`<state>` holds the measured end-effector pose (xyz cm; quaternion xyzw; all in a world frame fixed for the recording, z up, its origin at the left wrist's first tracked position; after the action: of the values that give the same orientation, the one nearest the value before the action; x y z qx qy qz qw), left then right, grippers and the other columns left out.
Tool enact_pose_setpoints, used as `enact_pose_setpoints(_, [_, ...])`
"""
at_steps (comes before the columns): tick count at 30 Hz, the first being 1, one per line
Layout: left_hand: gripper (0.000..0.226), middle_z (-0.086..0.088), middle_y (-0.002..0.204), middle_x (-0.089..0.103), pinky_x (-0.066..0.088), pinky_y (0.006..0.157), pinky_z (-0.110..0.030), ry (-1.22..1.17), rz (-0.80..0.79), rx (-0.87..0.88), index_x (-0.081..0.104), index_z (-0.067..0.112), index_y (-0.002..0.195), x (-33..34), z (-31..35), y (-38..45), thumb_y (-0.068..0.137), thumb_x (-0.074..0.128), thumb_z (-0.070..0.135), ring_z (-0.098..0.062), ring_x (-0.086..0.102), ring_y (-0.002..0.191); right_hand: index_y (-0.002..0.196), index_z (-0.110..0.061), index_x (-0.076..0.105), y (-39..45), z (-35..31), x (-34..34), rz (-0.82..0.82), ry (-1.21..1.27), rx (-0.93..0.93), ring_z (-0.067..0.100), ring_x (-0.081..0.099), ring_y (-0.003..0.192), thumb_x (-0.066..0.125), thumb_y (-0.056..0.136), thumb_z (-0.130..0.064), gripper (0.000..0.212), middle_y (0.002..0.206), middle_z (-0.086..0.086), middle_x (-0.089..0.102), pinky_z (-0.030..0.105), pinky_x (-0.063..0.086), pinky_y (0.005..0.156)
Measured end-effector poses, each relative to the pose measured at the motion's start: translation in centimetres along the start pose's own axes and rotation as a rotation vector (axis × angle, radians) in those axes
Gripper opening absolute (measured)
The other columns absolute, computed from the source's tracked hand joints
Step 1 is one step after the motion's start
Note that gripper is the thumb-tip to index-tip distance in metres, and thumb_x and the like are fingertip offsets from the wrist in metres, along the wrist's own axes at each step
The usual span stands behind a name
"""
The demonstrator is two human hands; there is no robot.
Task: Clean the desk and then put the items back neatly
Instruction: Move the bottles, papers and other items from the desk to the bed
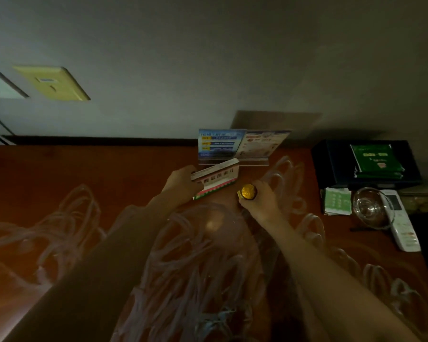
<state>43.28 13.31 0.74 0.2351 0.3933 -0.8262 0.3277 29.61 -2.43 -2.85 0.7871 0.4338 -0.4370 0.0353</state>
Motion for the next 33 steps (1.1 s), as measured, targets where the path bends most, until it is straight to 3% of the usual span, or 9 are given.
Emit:
enact_pose_setpoints(3, [0.017,-0.004,0.1,0.058,0.038,0.053,-0.015,-0.01,0.0,0.01,0.056,0.01,0.102,-0.4,-0.4,-1.7,0.087,0.063,0.012,-0.013,0.054,0.084,0.105,-0.004,0.06,-3.1,0.6,-0.9,0.031,0.03,0.012,0.02,0.053,0.092,0.076,0.076,-0.014,0.034,0.098,0.004,0.052,0.018,0.032,0.073])
enact_pose_setpoints(7, [0.021,-0.008,0.106,0.061,0.046,0.066,-0.021,0.025,-0.045,0.078,0.057,0.007,0.106,0.4,0.8,-3.8,0.087,0.063,0.013,-0.015,0.056,0.086,0.103,-0.008,0.064,-7.8,1.3,-2.9,0.094,0.109,0.003,0.009,0.052,0.086,0.078,0.074,-0.012,0.032,0.093,-0.005,0.056,0.004,0.032,0.067])
enact_pose_setpoints(11, [0.028,-0.013,0.112,0.062,0.048,0.077,-0.029,0.1,-0.127,0.198,0.059,0.004,0.111,3.5,4.4,-6.4,0.086,0.065,0.015,-0.025,0.061,0.097,0.093,-0.016,0.058,-13.1,4.7,-6.1,0.123,0.09,0.098,0.014,0.058,0.084,0.078,0.075,-0.023,0.027,0.088,-0.004,0.061,0.019,0.039,0.067])
enact_pose_setpoints(16, [0.029,-0.01,0.108,0.065,0.044,0.076,-0.024,0.146,-0.244,0.362,0.062,0.005,0.111,8.9,10.6,-11.8,0.083,0.067,0.01,-0.024,0.062,0.099,0.099,-0.01,0.061,-20.7,10.7,-11.2,0.272,0.072,0.224,0.016,0.059,0.083,0.079,0.072,-0.025,0.035,0.096,0.003,0.061,0.02,0.044,0.059])
enact_pose_setpoints(19, [0.021,-0.011,0.104,0.067,0.046,0.073,-0.027,0.223,-0.303,0.464,0.063,0.003,0.102,13.2,14.3,-15.8,0.083,0.067,0.01,-0.022,0.062,0.09,0.093,-0.013,0.058,-26.1,14.5,-13.8,0.368,0.081,0.288,0.017,0.055,0.084,0.079,0.073,-0.026,0.031,0.09,0.0,0.055,0.019,0.036,0.059])
enact_pose_setpoints(23, [0.018,-0.008,0.1,0.063,0.049,0.071,-0.028,0.296,-0.396,0.619,0.06,0.009,0.1,19.9,19.5,-23.0,0.084,0.066,0.013,-0.019,0.059,0.086,0.096,-0.014,0.061,-34.8,20.4,-17.2,0.529,0.154,0.381,0.012,0.054,0.085,0.08,0.072,-0.026,0.033,0.092,-0.003,0.055,0.021,0.04,0.069])
enact_pose_setpoints(27, [0.018,-0.007,0.099,0.064,0.053,0.072,-0.031,0.296,-0.505,0.736,0.061,0.009,0.1,27.9,23.8,-32.4,0.083,0.067,0.012,-0.018,0.061,0.085,0.091,-0.015,0.059,-45.7,27.1,-19.9,0.674,0.242,0.494,0.011,0.05,0.077,0.079,0.073,-0.023,0.028,0.087,-0.001,0.054,0.012,0.032,0.055])
enact_pose_setpoints(31, [0.02,-0.008,0.102,0.063,0.051,0.062,-0.021,0.312,-0.682,0.843,0.057,0.009,0.105,36.5,26.4,-43.2,0.087,0.065,0.01,-0.015,0.059,0.083,0.094,-0.003,0.064,-57.8,32.8,-20.7,0.809,0.295,0.641,0.015,0.052,0.076,0.078,0.074,-0.021,0.03,0.09,0.01,0.061,0.024,0.034,0.058])
enact_pose_setpoints(33, [0.016,-0.008,0.101,0.061,0.052,0.066,-0.024,0.342,-0.763,0.866,0.056,0.009,0.103,41.0,27.4,-48.8,0.088,0.063,0.011,-0.017,0.06,0.087,0.092,-0.004,0.063,-64.2,35.2,-20.6,0.89,0.349,0.737,0.015,0.053,0.074,0.078,0.074,-0.022,0.029,0.088,0.008,0.061,0.021,0.036,0.055])
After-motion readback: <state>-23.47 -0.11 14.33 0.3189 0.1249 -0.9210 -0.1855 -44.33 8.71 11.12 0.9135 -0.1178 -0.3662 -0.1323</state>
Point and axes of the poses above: each hand's wrist, its own y-axis towards the middle knuckle, its own x-axis out of the palm, z = x × y, the point moved 3 cm from there along y, towards the middle knuckle
